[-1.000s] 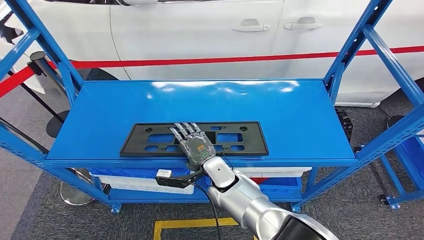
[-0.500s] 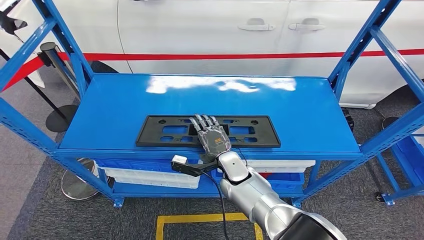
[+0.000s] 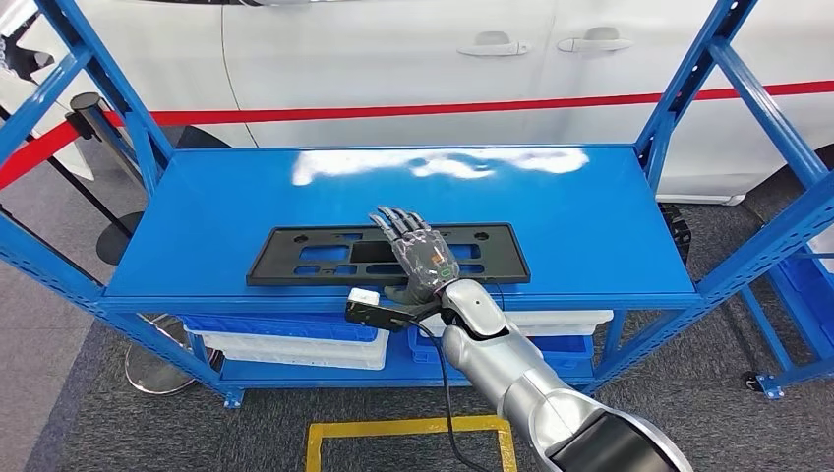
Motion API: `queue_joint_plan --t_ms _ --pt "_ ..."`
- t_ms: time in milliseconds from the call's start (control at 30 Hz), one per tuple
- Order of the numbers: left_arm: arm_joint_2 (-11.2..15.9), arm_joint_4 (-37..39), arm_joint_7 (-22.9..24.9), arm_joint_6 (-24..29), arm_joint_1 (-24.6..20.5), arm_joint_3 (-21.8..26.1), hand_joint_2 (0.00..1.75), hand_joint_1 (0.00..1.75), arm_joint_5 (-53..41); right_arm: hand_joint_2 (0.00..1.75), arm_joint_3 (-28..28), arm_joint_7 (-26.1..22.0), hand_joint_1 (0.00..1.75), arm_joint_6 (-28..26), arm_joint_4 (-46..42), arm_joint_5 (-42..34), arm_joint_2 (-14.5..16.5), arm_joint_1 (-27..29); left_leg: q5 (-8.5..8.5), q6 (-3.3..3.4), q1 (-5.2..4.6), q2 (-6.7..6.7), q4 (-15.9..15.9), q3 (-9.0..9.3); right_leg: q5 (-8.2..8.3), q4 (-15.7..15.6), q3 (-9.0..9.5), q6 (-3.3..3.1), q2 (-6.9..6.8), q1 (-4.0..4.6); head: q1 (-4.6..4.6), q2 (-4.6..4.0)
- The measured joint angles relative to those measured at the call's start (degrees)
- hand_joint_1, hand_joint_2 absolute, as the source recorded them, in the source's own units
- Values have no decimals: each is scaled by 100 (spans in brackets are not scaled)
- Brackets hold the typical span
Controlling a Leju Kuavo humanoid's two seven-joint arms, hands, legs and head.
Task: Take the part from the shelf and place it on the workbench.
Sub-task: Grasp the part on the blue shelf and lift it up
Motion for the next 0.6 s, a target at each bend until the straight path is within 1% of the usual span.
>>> queue_joint_plan --t_ms 33,67,100,133,167,200,267,300,333,367,400,433,467,500,533,567,600 --pt "1 1 -3 -2 0 0 0 0 11 175 -48 -210 0 62 -79 -137 22 20 190 0 1 2 -281 129 -26 24 6 9 7 -1 -1 0" --pt "1 1 -8 -2 -1 1 0 0 22 175 -76 -344 0 112 -163 -232 48 34 373 10 1 5 -666 309 -60 54 11 26 13 -4 0 0" --pt "1 1 -13 -4 -4 2 0 0 31 175 -90 -432 0 153 -251 -293 72 38 501 29 -10 6 -1020 484 -95 94 6 50 21 3 -3 0" --pt "1 1 -19 -7 -8 3 0 0 38 175 -96 -469 0 180 -328 -317 93 42 556 61 -22 4 -1245 595 -122 123 -5 74 25 9 -4 0" --pt "1 1 -23 -12 -11 5 0 0 39 175 -99 -485 0 198 -398 -326 108 52 544 94 -33 -2 -1342 642 -141 142 -18 99 25 17 -5 0" --pt "0 1 -28 -16 -12 7 0 0 41 175 -99 -492 0 207 -461 -327 116 65 524 127 -46 -8 -1350 647 -148 148 -28 118 25 22 -7 0" --pt "-7 2 -38 -22 -7 11 0 0 43 175 -98 -489 0 212 -573 -315 131 91 523 186 -29 -12 -1372 652 -187 166 -28 168 23 20 -6 0" --pt "-10 2 -43 -24 -7 15 0 0 44 175 -94 -477 0 212 -619 -299 136 94 522 215 -18 -9 -1392 666 -245 246 -60 198 21 15 -1 0" --pt "-14 3 -47 -25 -11 20 0 0 45 175 -81 -453 0 211 -656 -275 138 94 522 242 -5 -4 -1410 681 -358 443 -153 230 21 8 2 0" --pt "-15 3 -50 -25 -16 27 0 0 47 175 -58 -414 0 210 -677 -242 137 100 516 262 -1 -2 -1417 691 -510 758 -313 256 20 -10 7 0" --pt "-14 3 -52 -25 -22 35 0 0 49 175 -24 -368 0 207 -685 -207 135 111 508 279 -1 1 -1418 695 -664 1125 -515 277 17 -25 9 0" --pt "-14 3 -52 -25 -25 43 0 0 50 175 20 -321 0 203 -685 -170 132 133 502 287 -1 2 -1418 698 -776 1483 -726 293 16 -43 9 0" --pt "-14 3 -52 -25 -26 50 0 0 51 175 67 -280 0 197 -682 -135 130 156 494 288 0 0 -1418 703 -785 1690 -872 305 16 -61 9 0" --pt "-15 3 -52 -25 -25 53 0 0 51 175 117 -240 0 190 -679 -100 128 173 485 282 1 -4 -1417 715 -678 1682 -914 310 14 -77 9 0" --pt "-17 3 -51 -26 -24 56 0 0 52 175 170 -204 0 184 -676 -62 128 181 473 271 3 -8 -1417 734 -470 1462 -851 307 11 -90 9 0" --pt "-22 3 -51 -28 -24 58 0 0 51 175 221 -177 0 179 -675 -30 128 178 458 256 5 -13 -1417 757 -218 1081 -700 295 8 -98 10 0" --pt "-27 3 -51 -31 -25 59 0 0 51 175 269 -151 0 177 -672 -2 128 172 443 236 -1 -17 -1416 777 -36 708 -536 279 7 -90 8 0"
